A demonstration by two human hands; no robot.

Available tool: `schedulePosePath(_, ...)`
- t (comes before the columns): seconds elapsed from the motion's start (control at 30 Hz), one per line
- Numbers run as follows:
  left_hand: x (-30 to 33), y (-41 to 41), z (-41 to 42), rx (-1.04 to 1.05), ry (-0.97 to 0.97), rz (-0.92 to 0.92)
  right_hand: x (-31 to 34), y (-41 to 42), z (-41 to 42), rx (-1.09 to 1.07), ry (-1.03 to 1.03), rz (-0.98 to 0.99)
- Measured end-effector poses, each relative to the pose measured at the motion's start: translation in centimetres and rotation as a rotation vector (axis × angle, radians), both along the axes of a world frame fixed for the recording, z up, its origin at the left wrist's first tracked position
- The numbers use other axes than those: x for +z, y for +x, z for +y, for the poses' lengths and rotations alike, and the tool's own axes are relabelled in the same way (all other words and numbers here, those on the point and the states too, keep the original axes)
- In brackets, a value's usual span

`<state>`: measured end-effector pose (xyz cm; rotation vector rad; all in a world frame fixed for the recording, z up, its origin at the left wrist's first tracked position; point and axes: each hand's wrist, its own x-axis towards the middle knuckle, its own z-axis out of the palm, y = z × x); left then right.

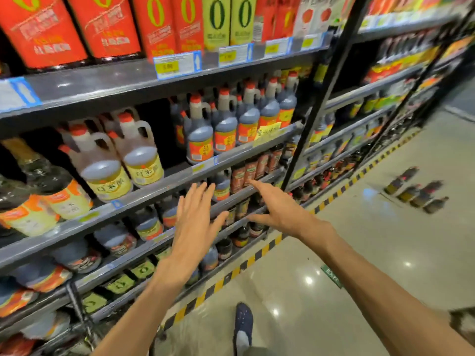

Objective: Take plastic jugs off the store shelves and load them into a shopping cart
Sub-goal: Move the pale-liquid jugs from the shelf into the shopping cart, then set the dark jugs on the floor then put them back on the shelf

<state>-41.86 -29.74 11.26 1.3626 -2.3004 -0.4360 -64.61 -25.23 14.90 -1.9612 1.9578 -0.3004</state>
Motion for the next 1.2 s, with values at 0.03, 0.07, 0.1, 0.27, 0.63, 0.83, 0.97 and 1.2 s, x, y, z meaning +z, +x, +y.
schedulePosePath(0.03,-0.1,-1.4,0.6,-0.044,0.006,-0.011,0.4,-1.4,1.7,-0.049,0.006,0.006)
schedulePosePath(0.07,-0.4,-1.6,1.0,-0.050,0.001,-0.023,0.5,-1.7,2.5,-0.054,0.013,0.000)
schedulePosePath(0.1,-0.7,-2.3,1.4,-0.068,0.002,-0.036,0.8,-2.4,3.6,-0.074,0.013,0.013)
schedulePosePath(0.27,-0.7,-10.1,2.9,-0.265,-0.006,-0.055,2.2,-8.8,10.8,-0.295,-0.028,0.071)
schedulePosePath(0.63,2.4,-32.3,5.8,-0.538,-0.083,-0.027,4.7,-26.1,22.0,-0.698,-0.171,0.068)
schedulePosePath(0.83,3.1,-45.0,8.8,-0.624,-0.083,0.007,5.2,-37.2,27.9,-0.840,-0.208,0.062)
schedulePosePath(0.97,2.7,-53.3,10.9,-0.714,0.000,0.044,5.1,-44.1,31.4,-0.966,-0.226,0.059)
schedulePosePath(1.2,2.5,-67.5,13.2,-0.834,0.100,0.082,4.2,-54.7,34.8,-1.141,-0.206,0.048)
